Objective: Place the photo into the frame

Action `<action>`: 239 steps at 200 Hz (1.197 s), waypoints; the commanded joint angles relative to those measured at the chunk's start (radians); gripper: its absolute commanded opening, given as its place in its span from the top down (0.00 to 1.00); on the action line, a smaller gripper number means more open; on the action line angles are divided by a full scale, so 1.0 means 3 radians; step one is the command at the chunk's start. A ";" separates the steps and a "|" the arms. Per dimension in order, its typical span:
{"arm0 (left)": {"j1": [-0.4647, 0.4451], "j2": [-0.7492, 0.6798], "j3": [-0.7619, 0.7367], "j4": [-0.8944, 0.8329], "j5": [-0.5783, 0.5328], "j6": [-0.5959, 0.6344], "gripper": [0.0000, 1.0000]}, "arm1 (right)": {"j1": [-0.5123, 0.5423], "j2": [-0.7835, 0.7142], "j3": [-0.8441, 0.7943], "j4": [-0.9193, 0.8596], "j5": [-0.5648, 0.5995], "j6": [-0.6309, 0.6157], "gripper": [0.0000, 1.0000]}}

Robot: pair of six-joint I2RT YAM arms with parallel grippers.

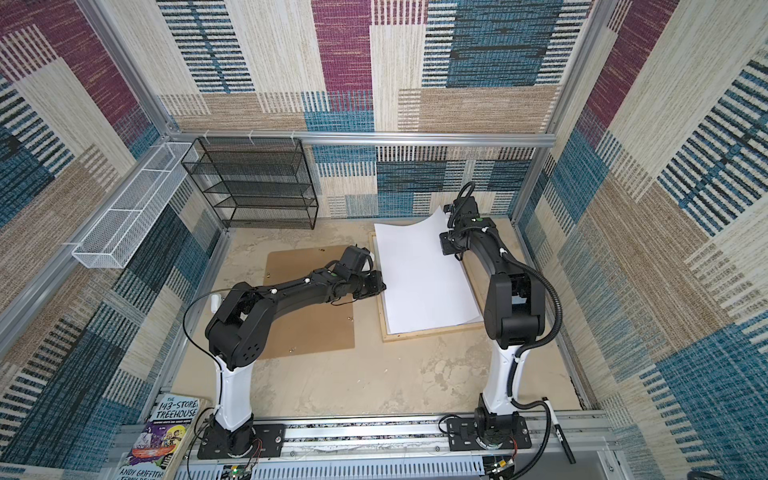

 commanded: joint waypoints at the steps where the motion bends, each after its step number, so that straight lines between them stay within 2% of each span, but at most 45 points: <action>1: 0.0002 0.0020 0.0032 -0.0098 -0.0061 0.0069 1.00 | -0.0004 0.0015 -0.0008 0.0015 -0.0045 -0.0046 1.00; 20: 0.0002 0.0024 0.0041 -0.0106 -0.0066 0.0073 0.99 | -0.0004 0.0025 -0.0004 0.0015 -0.0024 -0.0058 1.00; 75: 0.0002 0.0031 0.0079 -0.0181 -0.0092 0.0093 0.79 | 0.0000 0.0044 0.0022 -0.0002 -0.0003 -0.0050 0.96; 111: 0.0002 0.0006 0.0078 -0.0241 -0.0144 0.0115 0.74 | -0.0001 0.0046 0.0028 -0.0007 -0.0006 -0.0065 0.94; 147: 0.0018 -0.0097 0.0048 -0.0419 -0.0383 0.0159 0.73 | 0.0001 0.0036 0.0033 0.0007 -0.0038 -0.0080 0.91; 186: 0.0067 -0.0262 0.0048 -0.0915 -0.0984 0.0130 0.72 | 0.0002 -0.0021 -0.0001 0.0048 -0.0195 -0.0121 0.91; 239: 0.0140 -0.0358 -0.0050 -0.0959 -0.1024 0.0129 0.73 | 0.0026 -0.0047 -0.0060 0.0103 -0.0343 -0.0182 0.92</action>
